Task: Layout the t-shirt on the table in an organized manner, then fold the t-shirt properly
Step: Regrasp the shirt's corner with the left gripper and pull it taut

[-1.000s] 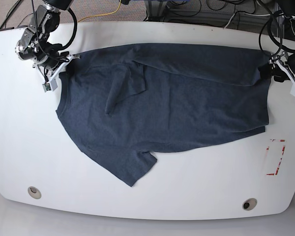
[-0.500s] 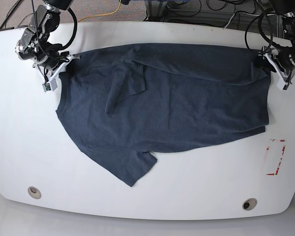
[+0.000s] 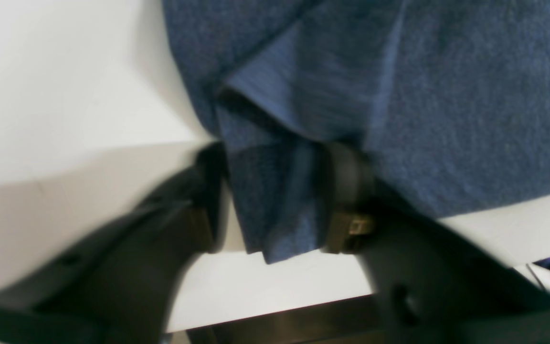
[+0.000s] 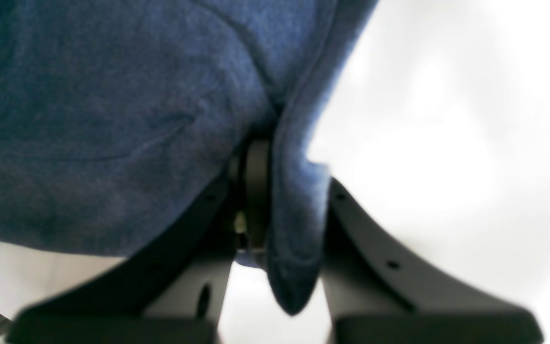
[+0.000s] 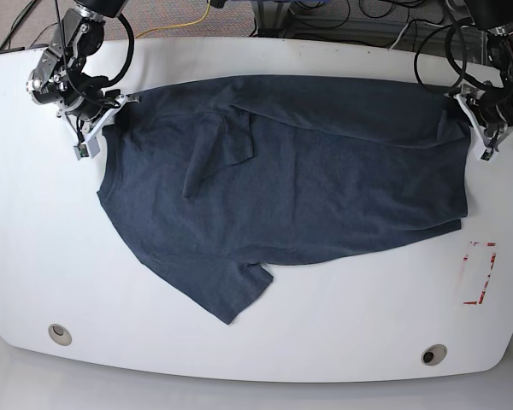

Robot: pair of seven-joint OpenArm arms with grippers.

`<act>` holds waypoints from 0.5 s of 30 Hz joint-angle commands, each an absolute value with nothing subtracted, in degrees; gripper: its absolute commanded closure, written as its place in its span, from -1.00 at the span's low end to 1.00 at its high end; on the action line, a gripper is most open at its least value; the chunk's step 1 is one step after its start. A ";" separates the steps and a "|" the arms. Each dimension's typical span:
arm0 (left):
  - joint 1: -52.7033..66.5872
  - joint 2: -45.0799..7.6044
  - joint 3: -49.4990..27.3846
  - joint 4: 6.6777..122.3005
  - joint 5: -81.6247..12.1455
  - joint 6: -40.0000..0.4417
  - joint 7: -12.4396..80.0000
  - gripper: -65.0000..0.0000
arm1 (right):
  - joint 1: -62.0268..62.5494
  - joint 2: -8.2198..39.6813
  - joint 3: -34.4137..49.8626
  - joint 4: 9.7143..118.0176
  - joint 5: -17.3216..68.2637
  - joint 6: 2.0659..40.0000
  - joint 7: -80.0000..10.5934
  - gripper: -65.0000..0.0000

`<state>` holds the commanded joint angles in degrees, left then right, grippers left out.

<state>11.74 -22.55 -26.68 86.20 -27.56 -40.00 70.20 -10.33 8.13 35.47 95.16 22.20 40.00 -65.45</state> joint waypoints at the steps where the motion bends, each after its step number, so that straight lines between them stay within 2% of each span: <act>1: 11.74 -22.55 -26.51 86.20 -27.56 -40.00 70.20 0.86 | -10.33 8.13 35.47 95.16 22.20 40.00 -65.45 0.95; 15: 14.99 -22.81 -26.51 87.43 -27.65 -40.00 70.55 0.87 | -16.75 8.48 38.64 100.26 22.20 40.00 -65.54 1.00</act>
<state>14.99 -22.81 -26.51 87.43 -27.65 -40.00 70.55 -16.75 8.48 38.64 100.26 22.20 40.00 -65.54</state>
